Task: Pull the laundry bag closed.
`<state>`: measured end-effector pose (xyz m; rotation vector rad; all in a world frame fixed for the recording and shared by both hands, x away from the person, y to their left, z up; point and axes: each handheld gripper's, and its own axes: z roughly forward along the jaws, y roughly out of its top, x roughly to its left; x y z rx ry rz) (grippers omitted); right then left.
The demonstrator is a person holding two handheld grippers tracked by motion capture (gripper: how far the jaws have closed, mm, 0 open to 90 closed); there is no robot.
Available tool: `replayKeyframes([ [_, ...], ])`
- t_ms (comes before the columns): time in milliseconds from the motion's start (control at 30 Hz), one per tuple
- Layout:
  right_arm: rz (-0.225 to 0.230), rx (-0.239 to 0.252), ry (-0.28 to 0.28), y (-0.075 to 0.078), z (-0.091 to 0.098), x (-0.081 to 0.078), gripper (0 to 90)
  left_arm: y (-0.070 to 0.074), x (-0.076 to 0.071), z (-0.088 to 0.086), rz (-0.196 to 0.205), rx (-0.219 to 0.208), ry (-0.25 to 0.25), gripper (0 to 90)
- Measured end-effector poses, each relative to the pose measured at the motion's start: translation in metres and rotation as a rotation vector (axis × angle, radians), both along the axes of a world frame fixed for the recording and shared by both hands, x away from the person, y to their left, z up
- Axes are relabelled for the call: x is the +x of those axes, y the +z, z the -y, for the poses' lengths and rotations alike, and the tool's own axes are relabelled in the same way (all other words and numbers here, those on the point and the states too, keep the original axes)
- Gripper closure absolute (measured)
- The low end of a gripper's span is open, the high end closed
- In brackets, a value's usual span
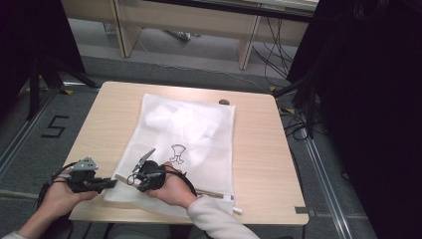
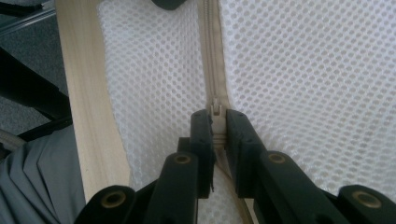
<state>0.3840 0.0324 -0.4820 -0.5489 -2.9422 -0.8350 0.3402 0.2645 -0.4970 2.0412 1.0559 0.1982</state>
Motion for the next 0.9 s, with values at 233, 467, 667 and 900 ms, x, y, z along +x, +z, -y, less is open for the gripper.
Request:
replayKeyframes([
  [233,0.001,0.009,0.002,-0.002,0.006,0.0,82.3,0.001,0.001,-0.002,-0.014,0.033,-0.02,85.3],
  [467,0.006,0.004,0.003,0.0,0.006,0.0,82.3,0.0,0.0,0.0,0.002,0.002,-0.002,85.4],
  [667,0.005,-0.001,0.0,0.001,0.008,0.0,82.3,-0.001,0.0,0.0,0.002,0.005,-0.002,85.4],
  [900,-0.004,-0.003,-0.013,0.001,0.013,0.0,82.3,0.0,0.0,-0.001,-0.012,0.019,-0.008,85.3],
])
